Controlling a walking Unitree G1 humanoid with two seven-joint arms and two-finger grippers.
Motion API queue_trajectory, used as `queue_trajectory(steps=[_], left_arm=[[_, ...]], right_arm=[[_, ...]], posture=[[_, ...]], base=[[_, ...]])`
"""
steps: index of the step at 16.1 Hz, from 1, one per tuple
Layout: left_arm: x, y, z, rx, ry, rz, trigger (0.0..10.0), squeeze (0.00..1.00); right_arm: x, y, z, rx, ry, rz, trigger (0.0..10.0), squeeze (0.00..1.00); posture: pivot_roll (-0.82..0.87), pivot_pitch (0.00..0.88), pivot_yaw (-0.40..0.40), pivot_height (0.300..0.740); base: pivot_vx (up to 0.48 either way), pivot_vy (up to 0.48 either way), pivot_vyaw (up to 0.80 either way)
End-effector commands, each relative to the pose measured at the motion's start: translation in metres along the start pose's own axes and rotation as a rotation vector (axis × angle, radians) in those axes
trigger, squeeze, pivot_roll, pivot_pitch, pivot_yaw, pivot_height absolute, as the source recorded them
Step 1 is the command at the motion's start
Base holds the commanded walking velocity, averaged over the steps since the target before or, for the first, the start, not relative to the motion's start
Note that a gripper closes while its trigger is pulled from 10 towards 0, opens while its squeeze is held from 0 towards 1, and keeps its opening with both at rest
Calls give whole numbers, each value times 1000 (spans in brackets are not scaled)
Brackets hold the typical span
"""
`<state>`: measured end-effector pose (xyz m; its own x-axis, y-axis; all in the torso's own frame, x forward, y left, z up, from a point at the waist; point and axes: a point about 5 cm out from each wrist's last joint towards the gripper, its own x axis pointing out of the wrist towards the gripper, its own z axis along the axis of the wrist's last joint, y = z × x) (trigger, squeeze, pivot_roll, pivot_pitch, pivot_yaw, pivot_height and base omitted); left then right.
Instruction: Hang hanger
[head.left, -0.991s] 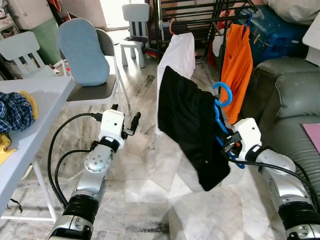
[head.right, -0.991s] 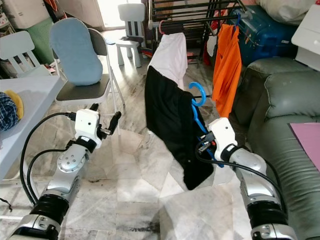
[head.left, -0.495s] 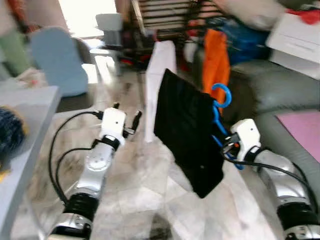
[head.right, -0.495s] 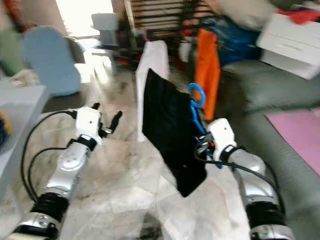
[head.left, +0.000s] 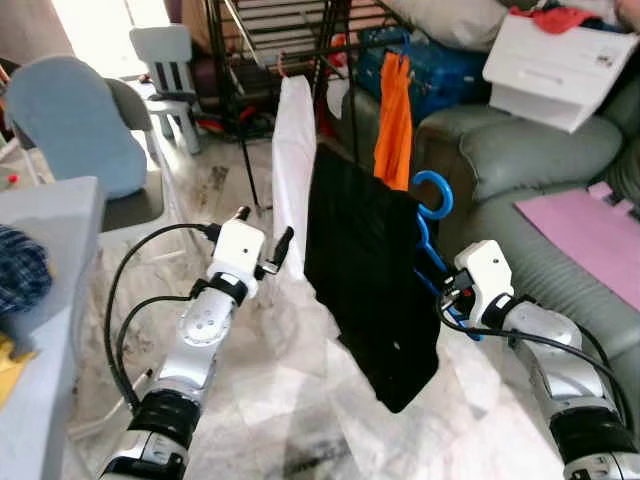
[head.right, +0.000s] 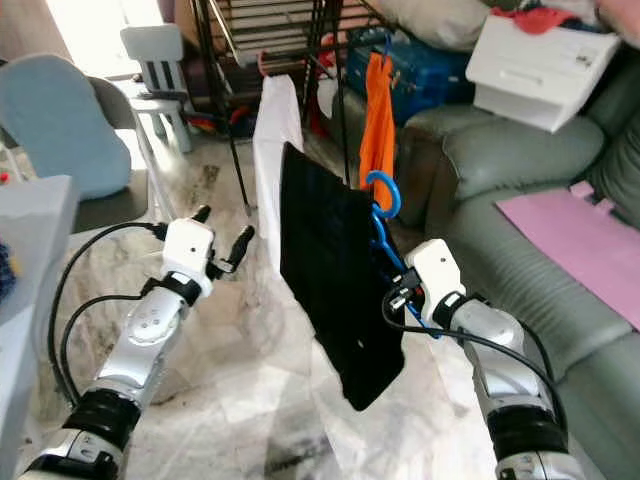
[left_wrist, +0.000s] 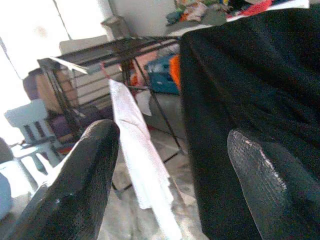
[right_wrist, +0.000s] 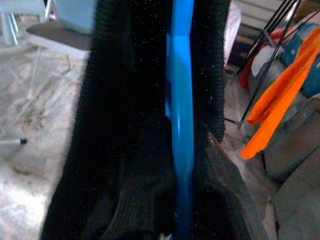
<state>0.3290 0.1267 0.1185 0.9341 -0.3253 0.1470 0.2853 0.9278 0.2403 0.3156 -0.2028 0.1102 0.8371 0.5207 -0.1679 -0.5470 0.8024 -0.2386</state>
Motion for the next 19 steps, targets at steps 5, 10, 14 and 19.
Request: queue_trajectory(steps=[5,10,14,19], left_arm=[[7,-8,10,1,-30,-44,10000,0],[18,-13,26,322,-88,-345,10000,0],[15,-6,29,531,-58,-634,10000,0],[7,10,12,636,88,-843,10000,0]], right_arm=[[-2,-2,10,-62,-16,70,10000,0],[-12,0,4,-165,80,272,10000,0],[-21,-8,-1,-269,169,380,10000,0],[-24,-10,-1,-327,182,428,10000,0]], posture=[[-190,0,47,740],[-180,0,54,740],[-173,0,64,740],[-177,0,68,740]], base=[[0,0,0],[0,0,0],[0,0,0],[0,0,0]])
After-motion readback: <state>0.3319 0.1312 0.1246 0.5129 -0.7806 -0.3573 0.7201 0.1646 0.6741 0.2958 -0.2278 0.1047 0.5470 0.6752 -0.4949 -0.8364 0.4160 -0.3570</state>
